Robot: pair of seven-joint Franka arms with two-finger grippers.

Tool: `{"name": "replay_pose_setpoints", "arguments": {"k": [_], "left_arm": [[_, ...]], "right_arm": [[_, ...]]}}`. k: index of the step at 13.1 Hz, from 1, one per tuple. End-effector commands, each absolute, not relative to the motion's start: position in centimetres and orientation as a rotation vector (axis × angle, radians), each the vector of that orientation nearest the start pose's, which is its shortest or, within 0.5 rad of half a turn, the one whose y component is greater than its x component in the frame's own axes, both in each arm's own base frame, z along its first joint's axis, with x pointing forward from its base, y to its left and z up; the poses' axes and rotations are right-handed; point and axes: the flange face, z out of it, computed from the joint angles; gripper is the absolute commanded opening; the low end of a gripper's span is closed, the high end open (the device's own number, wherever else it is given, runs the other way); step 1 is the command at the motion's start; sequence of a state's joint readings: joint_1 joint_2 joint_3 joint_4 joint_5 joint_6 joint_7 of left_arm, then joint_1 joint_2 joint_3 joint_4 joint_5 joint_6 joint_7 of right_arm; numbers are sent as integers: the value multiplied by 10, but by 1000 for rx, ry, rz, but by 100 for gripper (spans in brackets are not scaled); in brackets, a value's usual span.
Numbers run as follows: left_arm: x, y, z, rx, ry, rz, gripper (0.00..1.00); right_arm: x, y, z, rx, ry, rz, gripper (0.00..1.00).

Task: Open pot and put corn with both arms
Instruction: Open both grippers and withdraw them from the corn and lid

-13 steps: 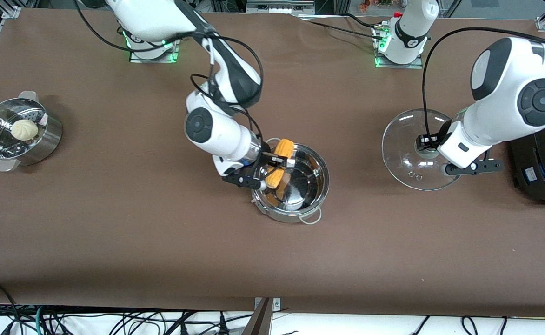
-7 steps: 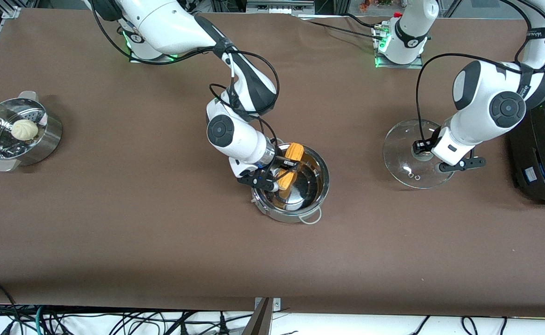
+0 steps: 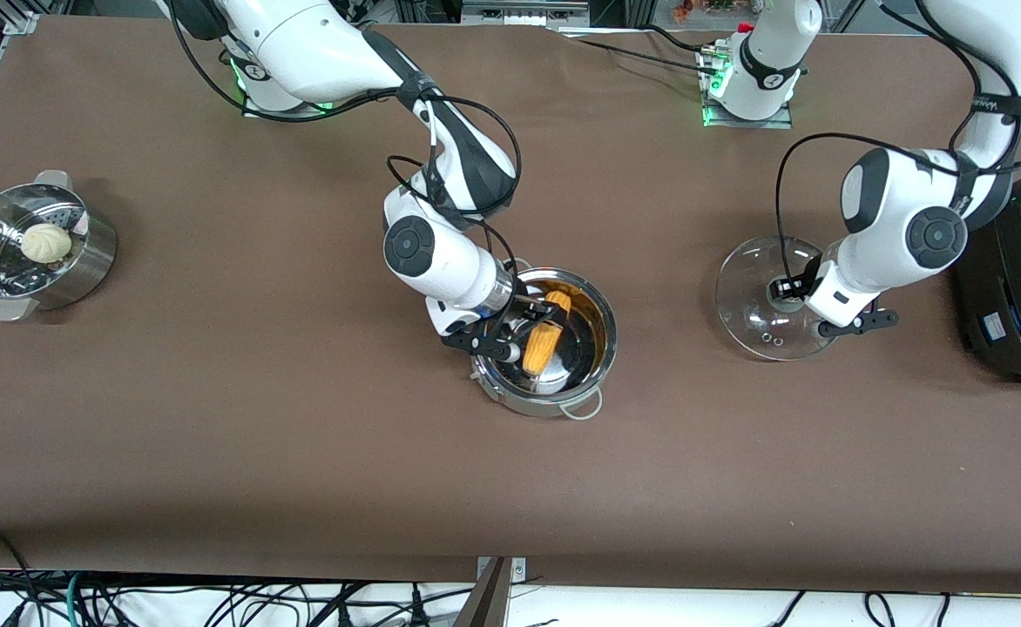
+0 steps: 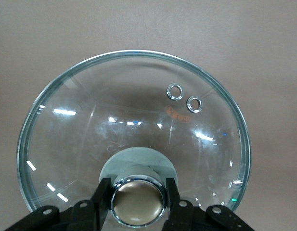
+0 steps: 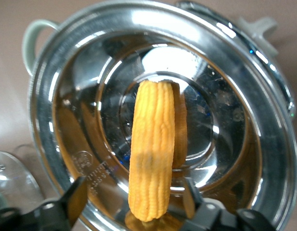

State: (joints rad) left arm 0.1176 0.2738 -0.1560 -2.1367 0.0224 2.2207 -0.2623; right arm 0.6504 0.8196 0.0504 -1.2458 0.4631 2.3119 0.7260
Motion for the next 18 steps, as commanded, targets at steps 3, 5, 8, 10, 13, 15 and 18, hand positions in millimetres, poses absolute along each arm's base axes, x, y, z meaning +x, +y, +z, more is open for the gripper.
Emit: {"name": "replay_pose_setpoints", "arguments": {"k": [3, 5, 8, 10, 13, 15, 18], "left_arm": [[557, -16, 240, -3125, -302, 261, 17], [557, -16, 236, -3126, -304, 264, 28], [558, -9, 238, -3126, -324, 257, 99], [558, -8, 247, -3123, -328, 252, 100], [561, -10, 323, -3099, -323, 267, 100], [568, -14, 394, -3079, -312, 316, 100], [579, -21, 501, -3078, -294, 287, 100]], "right_arm": [[606, 470, 340, -2704, 394, 214, 100], [605, 442, 368, -2838, 347, 253, 100], [605, 396, 408, -3025, 305, 251, 100], [607, 366, 435, -3151, 262, 186, 100], [621, 284, 482, -3257, 259, 186, 100], [633, 224, 505, -3237, 93, 222, 100], [626, 117, 527, -3114, -49, 292, 100]]}}
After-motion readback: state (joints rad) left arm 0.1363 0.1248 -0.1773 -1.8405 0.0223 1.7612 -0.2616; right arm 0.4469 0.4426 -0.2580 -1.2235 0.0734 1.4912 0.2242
